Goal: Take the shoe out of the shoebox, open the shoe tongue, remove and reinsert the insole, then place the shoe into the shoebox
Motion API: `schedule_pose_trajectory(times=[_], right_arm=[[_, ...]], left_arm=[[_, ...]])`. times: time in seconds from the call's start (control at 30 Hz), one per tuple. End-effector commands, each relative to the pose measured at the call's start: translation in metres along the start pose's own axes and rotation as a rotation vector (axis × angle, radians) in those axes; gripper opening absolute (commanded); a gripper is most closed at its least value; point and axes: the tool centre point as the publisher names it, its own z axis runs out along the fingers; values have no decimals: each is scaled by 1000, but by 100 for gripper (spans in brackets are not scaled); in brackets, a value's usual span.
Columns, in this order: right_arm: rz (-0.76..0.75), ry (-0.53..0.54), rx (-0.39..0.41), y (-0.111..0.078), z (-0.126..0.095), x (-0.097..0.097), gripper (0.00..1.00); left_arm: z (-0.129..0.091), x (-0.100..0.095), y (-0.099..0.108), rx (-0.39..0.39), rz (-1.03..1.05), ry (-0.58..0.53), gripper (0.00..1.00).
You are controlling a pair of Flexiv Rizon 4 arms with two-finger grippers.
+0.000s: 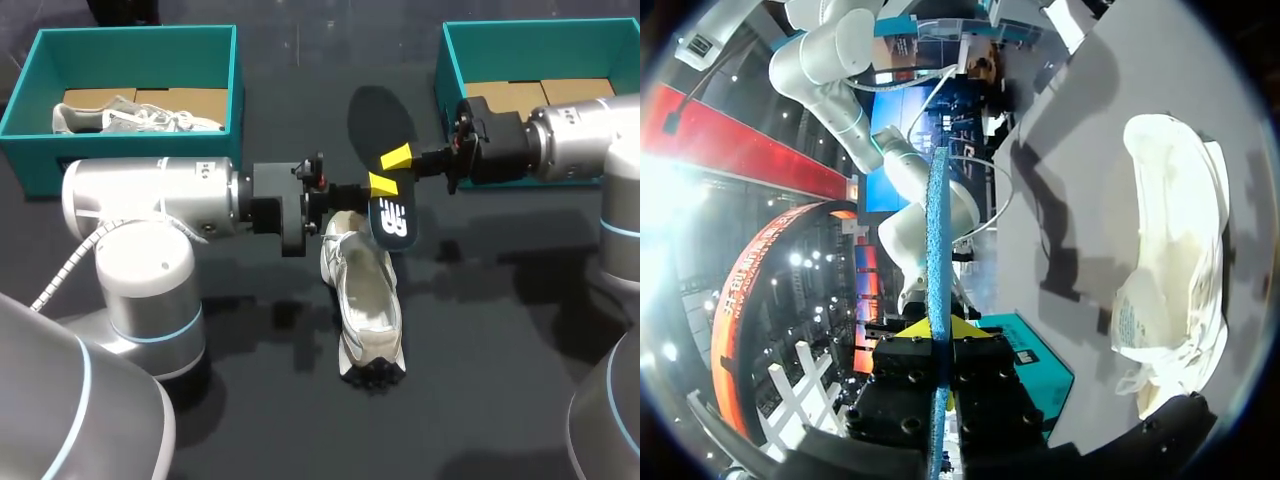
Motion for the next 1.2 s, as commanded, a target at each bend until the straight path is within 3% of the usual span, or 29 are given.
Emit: schedule_pose_trajectory(times=[0.03,0.33,0.5,0.57,1.07,1.2], right_arm=[[3,3,5,3,1,-2,0],[17,26,-4,0,-7,-12,0],[29,35,-10,-4,-8,-19,0],[34,37,-9,-5,-8,-21,0],[45,41,-5,-5,-6,-24,0],[62,42,0,-5,0,-25,0]], left_arm=[[-6,-5,-3,-8,-9,-9,100],[-65,-30,11,-23,-26,17,100],[-98,-37,27,8,-51,135,100],[-110,-38,34,42,-5,251,100],[-110,-38,34,42,-5,251,100],[-110,-45,50,3,-23,395,100]])
